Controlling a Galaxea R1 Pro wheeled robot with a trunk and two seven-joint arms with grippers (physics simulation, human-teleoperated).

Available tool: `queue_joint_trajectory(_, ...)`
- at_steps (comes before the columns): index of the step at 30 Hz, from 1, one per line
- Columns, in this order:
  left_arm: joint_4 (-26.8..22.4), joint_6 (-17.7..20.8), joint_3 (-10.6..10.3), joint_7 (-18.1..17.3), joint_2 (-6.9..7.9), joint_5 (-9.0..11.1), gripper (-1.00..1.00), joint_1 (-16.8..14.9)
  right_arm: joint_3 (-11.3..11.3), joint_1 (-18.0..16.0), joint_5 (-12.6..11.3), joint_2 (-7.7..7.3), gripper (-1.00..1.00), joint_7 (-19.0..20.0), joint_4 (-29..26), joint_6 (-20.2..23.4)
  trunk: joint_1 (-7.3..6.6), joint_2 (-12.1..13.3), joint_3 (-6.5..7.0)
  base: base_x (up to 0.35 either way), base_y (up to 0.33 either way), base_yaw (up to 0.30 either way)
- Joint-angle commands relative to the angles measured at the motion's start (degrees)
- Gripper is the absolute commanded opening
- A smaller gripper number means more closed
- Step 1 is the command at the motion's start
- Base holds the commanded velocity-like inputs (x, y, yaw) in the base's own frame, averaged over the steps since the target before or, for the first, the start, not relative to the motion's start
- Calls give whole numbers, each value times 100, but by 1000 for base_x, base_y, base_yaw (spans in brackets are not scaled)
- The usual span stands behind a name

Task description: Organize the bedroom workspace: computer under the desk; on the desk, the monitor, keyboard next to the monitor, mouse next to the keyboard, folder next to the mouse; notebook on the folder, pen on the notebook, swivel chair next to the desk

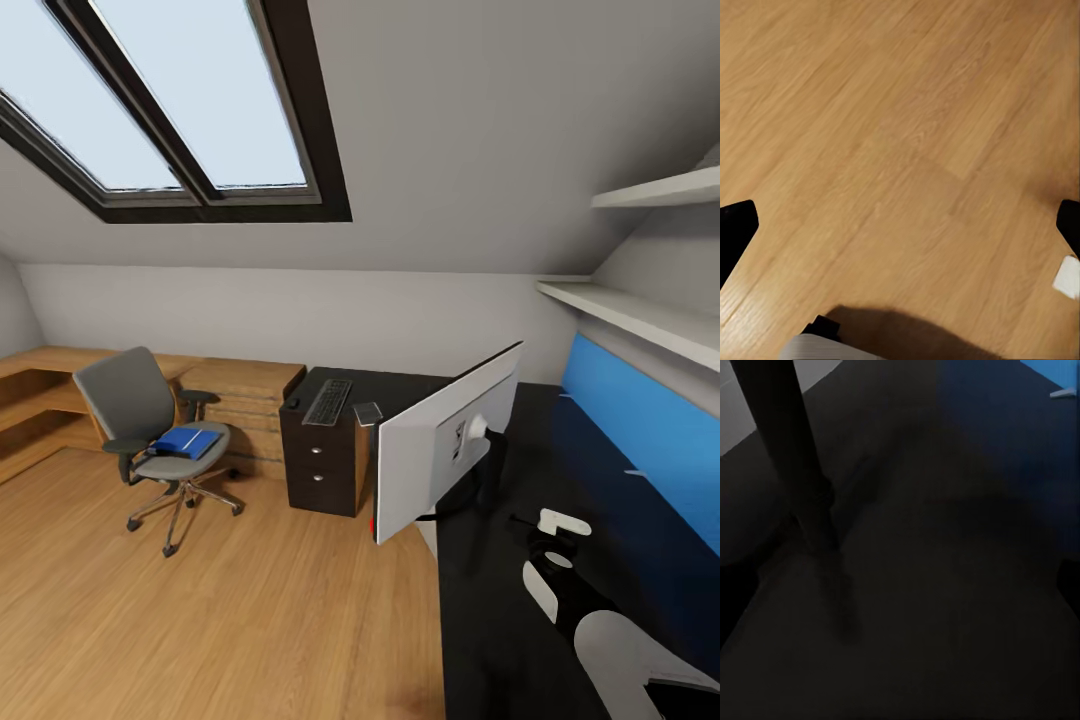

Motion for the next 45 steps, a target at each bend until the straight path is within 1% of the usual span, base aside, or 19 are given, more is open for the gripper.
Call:
queue_joint_trajectory(1, -60, -40, -37, 45, 11, 62, 100, -2, 3, -2, -59, 0, 100, 3, 5, -36, 2, -3, -1, 0, 0, -23)
queue_joint_trajectory(2, -134, -43, -8, 54, 15, 67, 100, -2, 3, -2, -57, 0, 100, 3, 5, -36, 2, -3, -1, 0, 0, -15)
queue_joint_trajectory(4, -181, -46, 70, 62, 18, 70, 100, -2, 3, -2, -56, 0, 100, 3, 5, -36, 46, -84, -37, 0, 0, -11)
queue_joint_trajectory(5, -214, -43, 196, 73, 16, 70, 100, -2, 3, 2, -55, 0, 100, 3, 5, -41, 68, -124, -55, 0, 0, -6)
queue_joint_trajectory(10, -258, -19, 562, 102, 12, 62, 100, -2, 6, 6, -52, 0, 100, 3, 5, -158, 178, -324, -145, 0, 0, -3)
queue_joint_trajectory(11, -268, -5, 667, 110, 10, 59, 100, -2, 10, 7, -8, 0, 100, 3, 5, -258, 200, -364, -163, 0, 0, 0)
queue_joint_trajectory(12, -270, -2, 686, 111, 10, 59, 100, -2, 10, 7, 43, 0, 100, 3, 7, -276, 222, -404, -180, 0, 0, 0)
queue_joint_trajectory(19, -273, 2, 714, 117, 10, 58, 100, -2, 11, 7, 191, 14, 100, 7, 16, -304, 376, -685, -306, 0, 0, 0)
queue_joint_trajectory(25, -273, 2, 720, 122, 10, 58, 100, -2, 12, 7, 207, 18, 100, 11, 21, -301, 507, -926, -414, 0, 0, 0)
queue_joint_trajectory(27, -273, 2, 724, 122, 10, 58, 100, -2, 14, 7, 212, 31, 100, 12, 22, -305, 551, -1006, -450, 0, 0, 0)
queue_joint_trajectory(28, -273, 2, 726, 122, 10, 55, 100, -2, 12, 7, 216, 66, 100, 9, 17, -307, 573, -1046, -468, 0, 0, 0)
queue_joint_trajectory(38, -263, 2, 729, 123, 10, 59, 100, -2, 11, 7, 229, 112, 100, 8, 22, -308, 793, -1447, -647, 0, 0, 0)
queue_joint_trajectory(45, -257, 8, 735, 123, 16, 65, 100, -2, 12, 7, 235, 114, 100, 9, 30, -308, 947, -1728, -773, 0, 0, 0)
